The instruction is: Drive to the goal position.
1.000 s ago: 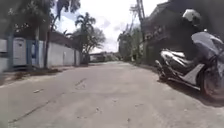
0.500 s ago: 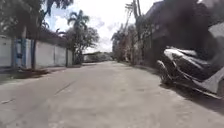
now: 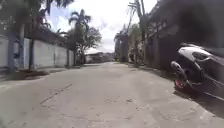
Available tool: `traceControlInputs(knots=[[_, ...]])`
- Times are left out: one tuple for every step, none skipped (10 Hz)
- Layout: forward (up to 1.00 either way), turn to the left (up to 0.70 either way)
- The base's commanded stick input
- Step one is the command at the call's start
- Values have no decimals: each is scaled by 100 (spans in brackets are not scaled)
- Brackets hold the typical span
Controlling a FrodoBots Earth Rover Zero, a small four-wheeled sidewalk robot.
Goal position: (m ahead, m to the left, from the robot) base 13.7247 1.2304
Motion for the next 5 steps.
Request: traceControlInputs(knots=[[100,0],[100,0],[100,0],[100,0],[100,0]])
